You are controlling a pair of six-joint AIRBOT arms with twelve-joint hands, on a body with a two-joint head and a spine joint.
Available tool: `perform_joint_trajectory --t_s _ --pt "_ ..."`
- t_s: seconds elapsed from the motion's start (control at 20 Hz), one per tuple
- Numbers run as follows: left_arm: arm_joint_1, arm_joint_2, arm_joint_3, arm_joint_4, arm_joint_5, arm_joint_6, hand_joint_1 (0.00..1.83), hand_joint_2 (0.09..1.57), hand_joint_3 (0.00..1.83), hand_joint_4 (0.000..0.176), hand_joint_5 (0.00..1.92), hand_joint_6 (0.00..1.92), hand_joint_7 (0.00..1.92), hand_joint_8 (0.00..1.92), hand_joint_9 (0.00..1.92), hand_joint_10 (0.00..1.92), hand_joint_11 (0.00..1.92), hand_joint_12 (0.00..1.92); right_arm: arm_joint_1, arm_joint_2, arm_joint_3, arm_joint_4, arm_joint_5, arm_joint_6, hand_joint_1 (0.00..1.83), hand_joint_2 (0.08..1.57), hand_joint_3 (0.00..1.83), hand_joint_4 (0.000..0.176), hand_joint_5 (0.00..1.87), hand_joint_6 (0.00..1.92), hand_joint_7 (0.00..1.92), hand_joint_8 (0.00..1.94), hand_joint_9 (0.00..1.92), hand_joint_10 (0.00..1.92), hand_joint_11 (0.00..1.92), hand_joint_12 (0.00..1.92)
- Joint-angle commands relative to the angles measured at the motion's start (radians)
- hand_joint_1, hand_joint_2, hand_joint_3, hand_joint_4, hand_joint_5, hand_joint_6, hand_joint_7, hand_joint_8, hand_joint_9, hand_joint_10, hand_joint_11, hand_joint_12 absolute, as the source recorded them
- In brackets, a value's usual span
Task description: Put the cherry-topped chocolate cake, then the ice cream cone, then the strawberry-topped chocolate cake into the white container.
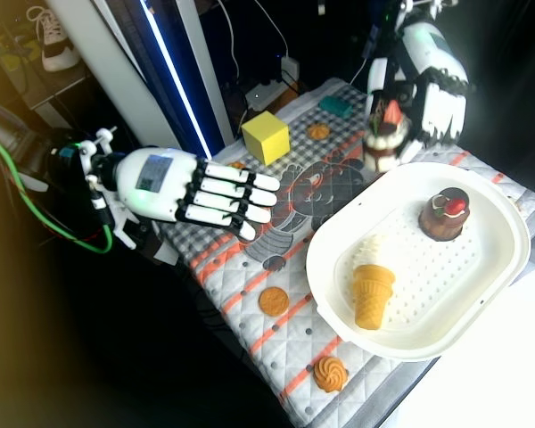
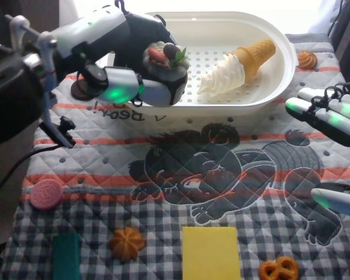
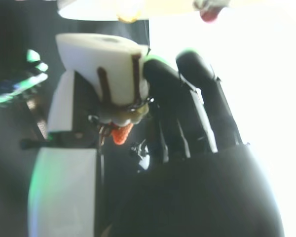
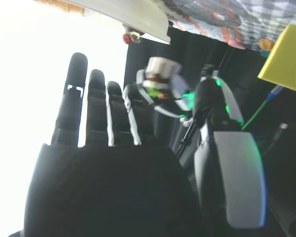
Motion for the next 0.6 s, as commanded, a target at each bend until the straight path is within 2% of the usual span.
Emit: perform_joint_trajectory --t_s 0.0,0.05,0.2,0.25,0.3,0.35,0.4,0.45,0.5,0.55 --pt "-0.028 -0.009 0.020 -0.006 -0.079 -0.008 1.34 1.22 0.00 0.000 0.72 1.24 0.76 1.39 0.72 1.55 0.58 1.80 0.005 -0.001 0.002 -0.005 0.136 0.004 0.44 1.25 0.00 0.000 0.00 0.00 0.00 0.00 0.01 0.24 0.00 1.10" --pt "-0.039 -0.028 0.046 -0.017 -0.058 -0.008 1.33 1.22 0.00 0.000 0.74 1.23 0.77 1.37 0.73 1.54 0.56 1.81 0.004 -0.004 0.003 -0.005 0.138 0.004 0.45 1.25 0.00 0.000 0.00 0.00 0.00 0.00 0.00 0.26 0.00 1.15" --pt "-0.053 -0.089 0.120 -0.062 -0.008 -0.004 1.35 1.21 0.00 0.000 0.73 1.23 0.79 1.36 0.73 1.52 0.58 1.76 0.002 -0.008 0.004 -0.005 0.138 0.004 0.42 1.24 0.00 0.000 0.00 0.00 0.00 0.00 0.00 0.30 0.00 1.16" --pt "-0.053 -0.097 0.128 -0.073 -0.001 0.006 1.32 1.23 0.00 0.000 0.73 1.27 0.77 1.36 0.69 1.55 0.47 1.78 0.002 -0.008 0.004 -0.005 0.138 0.004 0.43 1.25 0.00 0.000 0.00 0.00 0.00 0.00 0.00 0.33 0.00 1.18" --pt "-0.053 -0.108 0.133 -0.112 0.005 0.059 1.32 1.23 0.00 0.000 0.73 1.27 0.77 1.36 0.69 1.55 0.47 1.78 0.002 -0.008 0.004 -0.005 0.138 0.004 0.43 1.25 0.00 0.000 0.00 0.00 0.00 0.00 0.00 0.33 0.00 1.18" --pt "-0.053 -0.116 0.131 -0.153 0.007 0.125 1.18 1.26 0.00 0.000 0.66 1.35 0.76 1.45 0.49 1.42 0.26 1.88 0.002 -0.008 0.004 -0.005 0.138 0.004 0.45 1.24 0.00 0.000 0.00 0.00 0.00 0.00 0.00 0.34 0.00 1.18" --pt "-0.052 -0.120 0.130 -0.163 0.008 0.150 1.18 1.26 0.00 0.000 0.66 1.35 0.76 1.45 0.49 1.42 0.26 1.88 0.002 -0.008 0.004 -0.005 0.138 0.004 0.45 1.24 0.00 0.000 0.00 0.00 0.00 0.00 0.00 0.34 0.00 1.18" --pt "-0.050 -0.120 0.129 -0.165 0.007 0.150 1.18 1.15 0.00 0.000 0.40 0.86 0.43 1.17 0.28 1.34 0.09 1.90 0.002 -0.008 0.004 -0.005 0.139 0.004 0.45 1.25 0.00 0.000 0.00 0.00 0.00 0.00 0.00 0.35 0.00 1.19" --pt "-0.049 -0.120 0.129 -0.167 0.007 0.150 1.18 1.15 0.00 0.000 0.40 0.86 0.43 1.17 0.28 1.34 0.09 1.90 0.001 -0.008 0.003 -0.005 0.139 0.004 0.45 1.25 0.00 0.000 0.00 0.00 0.00 0.00 0.00 0.35 0.00 1.19" --pt "-0.048 -0.120 0.129 -0.172 0.007 0.150 1.15 1.13 0.00 0.000 0.33 0.78 0.32 1.00 0.17 1.30 0.02 1.89 0.001 -0.008 0.003 -0.005 0.140 0.004 0.45 1.25 0.00 0.000 0.00 0.00 0.00 0.00 0.00 0.36 0.00 1.18"
